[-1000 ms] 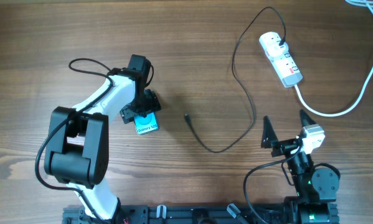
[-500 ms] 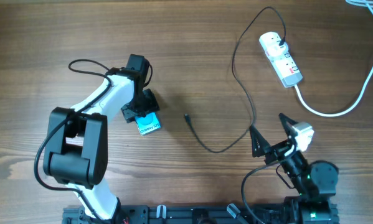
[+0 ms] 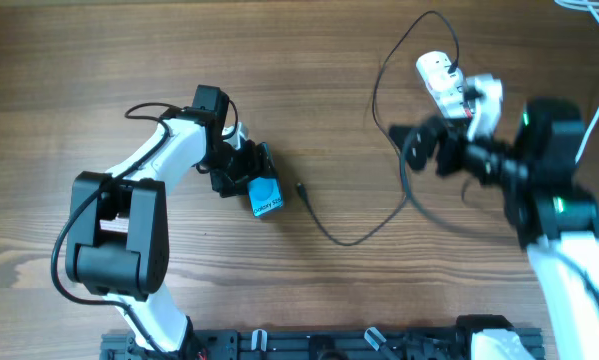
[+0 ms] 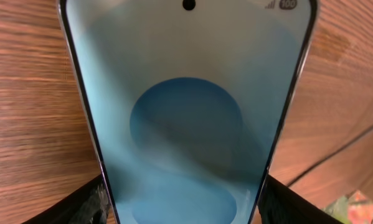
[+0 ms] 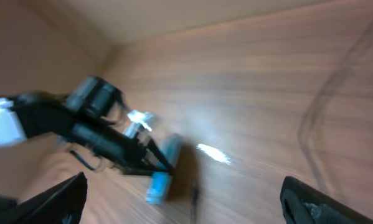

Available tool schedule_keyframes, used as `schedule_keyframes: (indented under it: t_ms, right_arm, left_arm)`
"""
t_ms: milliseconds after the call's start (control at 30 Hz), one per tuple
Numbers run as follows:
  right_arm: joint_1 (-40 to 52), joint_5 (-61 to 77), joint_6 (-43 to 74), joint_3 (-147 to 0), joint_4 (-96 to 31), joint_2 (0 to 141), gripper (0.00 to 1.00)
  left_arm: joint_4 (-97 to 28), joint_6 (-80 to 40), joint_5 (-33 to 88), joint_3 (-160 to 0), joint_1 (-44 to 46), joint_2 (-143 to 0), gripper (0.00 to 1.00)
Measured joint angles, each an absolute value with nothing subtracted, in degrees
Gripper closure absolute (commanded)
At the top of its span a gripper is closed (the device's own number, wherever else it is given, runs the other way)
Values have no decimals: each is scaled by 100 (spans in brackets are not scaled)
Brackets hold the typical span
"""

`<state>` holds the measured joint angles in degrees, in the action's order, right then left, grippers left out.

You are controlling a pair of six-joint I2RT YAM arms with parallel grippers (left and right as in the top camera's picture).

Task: Plug charger to phone and switch on socket
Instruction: 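Move the right gripper toward the phone held by the left gripper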

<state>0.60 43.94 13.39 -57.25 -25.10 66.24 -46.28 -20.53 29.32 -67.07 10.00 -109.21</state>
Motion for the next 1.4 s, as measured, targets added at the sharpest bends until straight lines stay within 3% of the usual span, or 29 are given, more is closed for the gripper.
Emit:
schedule_keyframes:
  t_ms: [100, 367, 767, 1000, 1133, 1400]
  right_arm:
    - [115, 4952, 1640, -5802, -2178, 7487, 19]
    - [1175, 4984, 1905, -5802, -2241, 9236, 19]
    - [2449, 4383, 2969, -5802, -281, 10818, 20]
    - [2585, 4283, 3476, -5800, 377, 11424, 28]
    - [2611, 4156, 3774, -5802, 569, 11434, 41]
    - [2633, 4091, 4158, -5802, 541, 11434, 56]
  left_arm:
    - [-4628, -1761, 3041, -6702, 1000, -10921, 30]
    - [-4637, -1009, 3144, -6702, 1000, -10921, 30]
    - [-4692, -755, 3155, -6702, 1376, -10921, 30]
    - [-4711, -751, 3144, -6692, 1431, -10930, 30]
    - [-4709, -751, 3146, -6692, 1431, -10930, 30]
    - [-4727, -478, 3146, -6692, 1437, -10930, 30]
